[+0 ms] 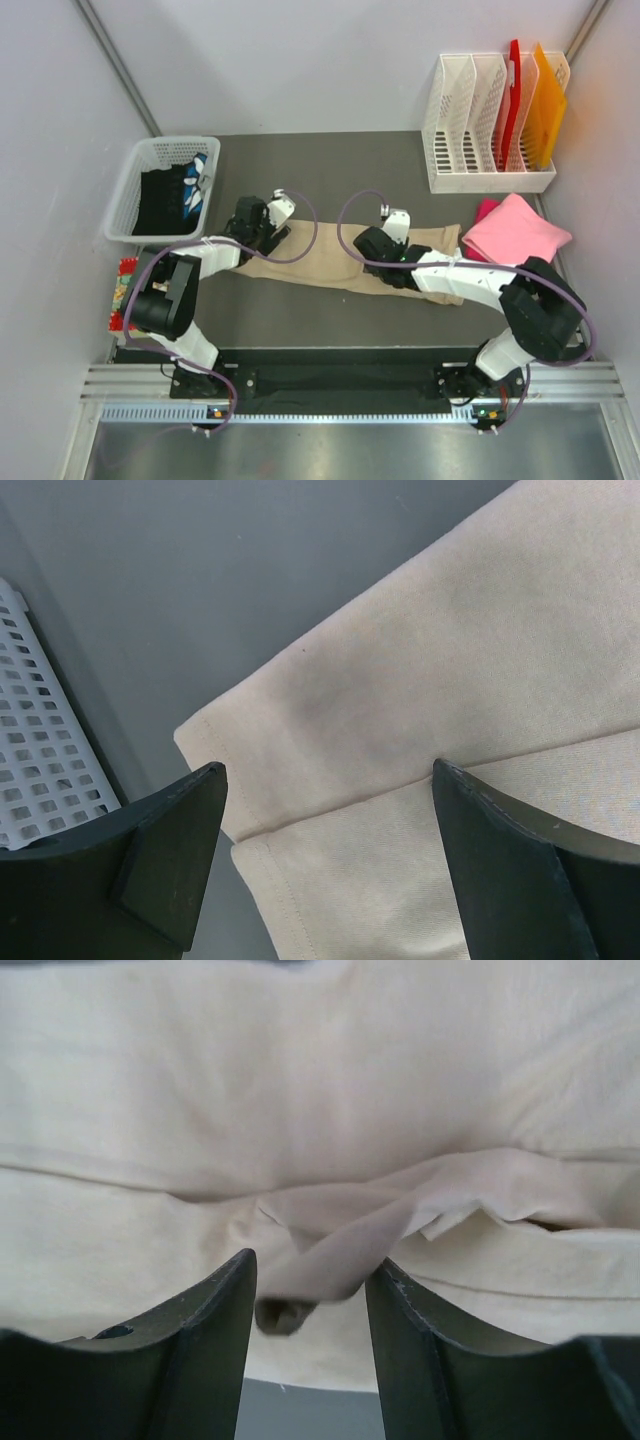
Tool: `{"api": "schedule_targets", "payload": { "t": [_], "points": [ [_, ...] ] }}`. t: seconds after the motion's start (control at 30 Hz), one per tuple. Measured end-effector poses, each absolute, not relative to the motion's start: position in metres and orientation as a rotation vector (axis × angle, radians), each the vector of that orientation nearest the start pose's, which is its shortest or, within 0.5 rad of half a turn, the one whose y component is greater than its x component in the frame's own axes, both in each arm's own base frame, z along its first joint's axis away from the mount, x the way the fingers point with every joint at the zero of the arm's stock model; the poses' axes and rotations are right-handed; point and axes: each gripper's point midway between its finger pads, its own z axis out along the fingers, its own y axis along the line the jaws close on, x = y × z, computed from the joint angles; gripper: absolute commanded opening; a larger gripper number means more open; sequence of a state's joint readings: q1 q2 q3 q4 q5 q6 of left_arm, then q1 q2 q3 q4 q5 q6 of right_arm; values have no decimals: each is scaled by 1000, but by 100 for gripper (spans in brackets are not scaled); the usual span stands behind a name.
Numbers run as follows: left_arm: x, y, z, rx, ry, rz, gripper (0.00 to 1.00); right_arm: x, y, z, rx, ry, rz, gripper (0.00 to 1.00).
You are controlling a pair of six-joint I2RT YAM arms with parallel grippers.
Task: Fold and stack the t-shirts
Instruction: Fold the tshirt
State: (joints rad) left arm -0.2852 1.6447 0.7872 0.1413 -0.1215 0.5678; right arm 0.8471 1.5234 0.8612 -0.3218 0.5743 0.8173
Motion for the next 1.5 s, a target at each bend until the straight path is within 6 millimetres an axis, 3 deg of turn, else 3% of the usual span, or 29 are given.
{"api": "schedule_targets", "payload": {
  "t": [0.2, 0.53, 0.67, 0.77, 0.93, 1.03, 1.2, 1.3, 1.5],
  "points": [
    [402, -73, 44, 899, 2095, 295, 89, 307, 210, 77, 202, 2306, 49, 46],
    [395, -66, 45, 913, 2075, 332, 89, 386, 192, 89, 278, 2285, -54, 43],
    [392, -63, 46, 922, 2072, 349, 89, 409, 184, 106, 291, 2268, -113, 47],
    [390, -62, 46, 931, 2072, 359, 89, 400, 175, 122, 289, 2242, -125, 48],
    [387, -60, 46, 938, 2081, 361, 89, 354, 148, 129, 292, 2236, -101, 49],
    [386, -60, 46, 942, 2080, 364, 89, 328, 138, 115, 297, 2258, -86, 49],
    [386, -59, 45, 945, 2080, 365, 89, 300, 143, 80, 266, 2327, -72, 49],
    [386, -59, 45, 945, 2080, 365, 89, 294, 143, 69, 272, 2347, -64, 49],
    [385, -59, 46, 944, 2079, 365, 89, 302, 153, 50, 296, 2358, -47, 47]
  ]
}}
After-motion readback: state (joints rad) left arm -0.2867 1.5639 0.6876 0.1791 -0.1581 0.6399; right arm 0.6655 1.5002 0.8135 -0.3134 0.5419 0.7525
